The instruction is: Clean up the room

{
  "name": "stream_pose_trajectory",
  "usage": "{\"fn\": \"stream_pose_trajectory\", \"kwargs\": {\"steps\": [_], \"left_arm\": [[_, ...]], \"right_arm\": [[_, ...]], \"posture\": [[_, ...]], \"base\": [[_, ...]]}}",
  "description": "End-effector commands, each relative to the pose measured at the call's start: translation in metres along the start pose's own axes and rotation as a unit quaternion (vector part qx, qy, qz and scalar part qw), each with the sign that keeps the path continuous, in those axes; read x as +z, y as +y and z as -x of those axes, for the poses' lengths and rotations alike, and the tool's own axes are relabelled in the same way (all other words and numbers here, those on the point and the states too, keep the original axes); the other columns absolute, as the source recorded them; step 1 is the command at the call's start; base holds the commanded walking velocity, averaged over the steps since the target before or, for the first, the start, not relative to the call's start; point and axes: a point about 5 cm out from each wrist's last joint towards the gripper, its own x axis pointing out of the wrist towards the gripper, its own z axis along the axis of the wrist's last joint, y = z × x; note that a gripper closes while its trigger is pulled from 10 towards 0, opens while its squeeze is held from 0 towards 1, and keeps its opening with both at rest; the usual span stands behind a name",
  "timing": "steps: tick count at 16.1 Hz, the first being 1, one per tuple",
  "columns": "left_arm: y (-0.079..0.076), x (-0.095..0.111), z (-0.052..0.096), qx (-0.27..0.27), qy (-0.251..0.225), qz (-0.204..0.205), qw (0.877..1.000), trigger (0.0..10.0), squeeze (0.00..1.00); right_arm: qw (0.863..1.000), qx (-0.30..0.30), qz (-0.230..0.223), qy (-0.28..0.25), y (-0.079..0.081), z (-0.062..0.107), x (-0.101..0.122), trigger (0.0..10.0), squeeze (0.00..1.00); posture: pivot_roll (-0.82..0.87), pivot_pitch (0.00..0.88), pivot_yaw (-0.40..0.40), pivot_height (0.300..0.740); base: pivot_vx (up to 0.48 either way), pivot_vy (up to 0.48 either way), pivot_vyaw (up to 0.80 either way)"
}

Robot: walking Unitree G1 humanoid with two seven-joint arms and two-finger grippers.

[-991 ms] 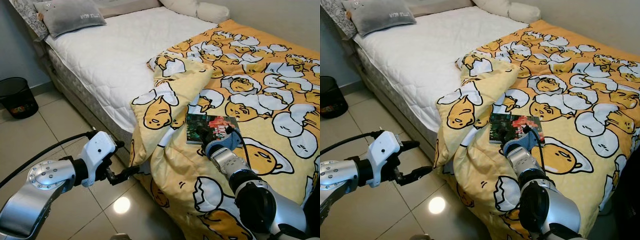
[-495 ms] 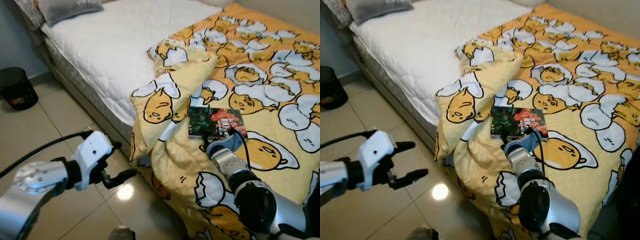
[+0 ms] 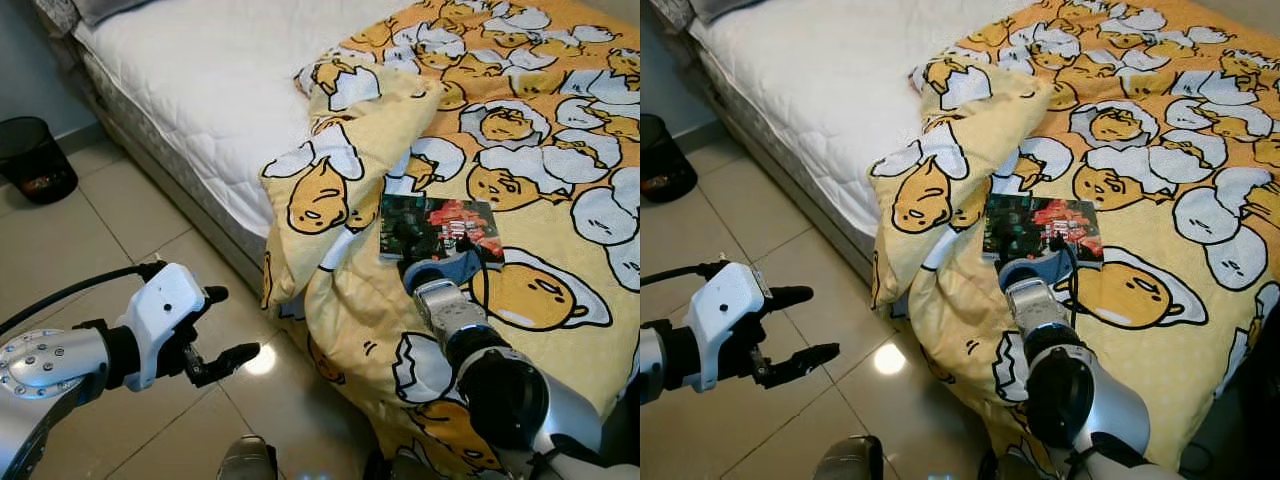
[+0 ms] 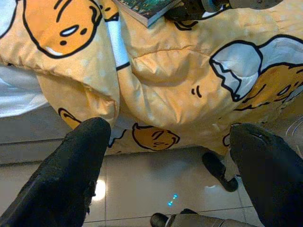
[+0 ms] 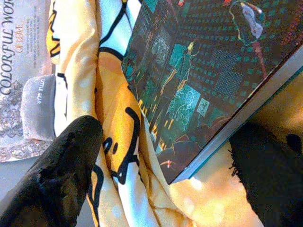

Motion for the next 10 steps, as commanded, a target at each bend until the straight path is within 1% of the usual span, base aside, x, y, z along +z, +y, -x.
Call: {"fn": "stream_pose_trajectory", "kwargs": {"steps": [1,3,4,5,6,7,8,9,10], "left_arm": [[-0.001,0.004,0.002,-0.001,0.000,-0.006,1.000,10.0,1.00],[-0.002,0.004,0.002,-0.001,0.000,-0.005,1.000,10.0,1.00],[-0.002,0.005,0.003,0.000,0.000,-0.006,1.000,10.0,1.00],[-0.002,0.006,0.004,0.001,0.000,-0.006,1.000,10.0,1.00],[-0.003,0.006,0.005,0.001,0.000,-0.006,1.000,10.0,1.00],[-0.004,0.006,0.007,0.001,0.004,-0.007,1.000,10.0,1.00],[-0.005,0.007,0.011,0.001,0.009,-0.008,1.000,10.0,1.00],[-0.005,0.007,0.012,0.001,0.010,-0.008,1.000,10.0,1.00],[-0.006,0.007,0.013,0.000,0.012,-0.008,1.000,10.0,1.00]], "right_arm": [[1.000,0.014,-0.009,-0.006,0.008,-0.002,0.002,10.0,1.00],[1.000,0.013,-0.010,-0.009,0.008,-0.002,0.003,10.0,1.00],[1.000,0.002,-0.015,-0.012,0.005,-0.002,0.004,10.0,1.00],[1.000,-0.019,-0.019,-0.016,-0.001,0.000,0.003,10.0,1.00],[0.999,-0.024,-0.021,-0.018,-0.002,0.000,0.003,10.0,1.00],[0.998,-0.054,-0.025,-0.024,-0.011,0.002,0.001,10.0,1.00],[0.995,-0.083,-0.038,-0.032,-0.019,0.005,0.000,10.0,0.96],[0.994,-0.089,-0.046,-0.036,-0.021,0.006,0.000,10.0,0.92],[0.994,-0.091,-0.050,-0.039,-0.021,0.006,0.000,10.0,0.82]], "posture": [[0.42,0.193,-0.010,0.740],[0.42,0.192,-0.011,0.740],[0.42,0.193,-0.017,0.740],[0.43,0.197,-0.017,0.740],[0.44,0.198,-0.016,0.740],[0.46,0.201,-0.010,0.740],[0.48,0.210,-0.005,0.740],[0.49,0.217,-0.001,0.740],[0.49,0.217,-0.001,0.740]], "base": [[0.000,0.000,0.00],[0.000,0.000,0.00],[0.000,0.000,0.00],[0.000,0.000,0.00],[0.000,0.000,0.00],[0.000,0.000,0.00],[0.000,0.000,0.00],[0.000,0.000,0.00],[0.000,0.000,0.00]]}}
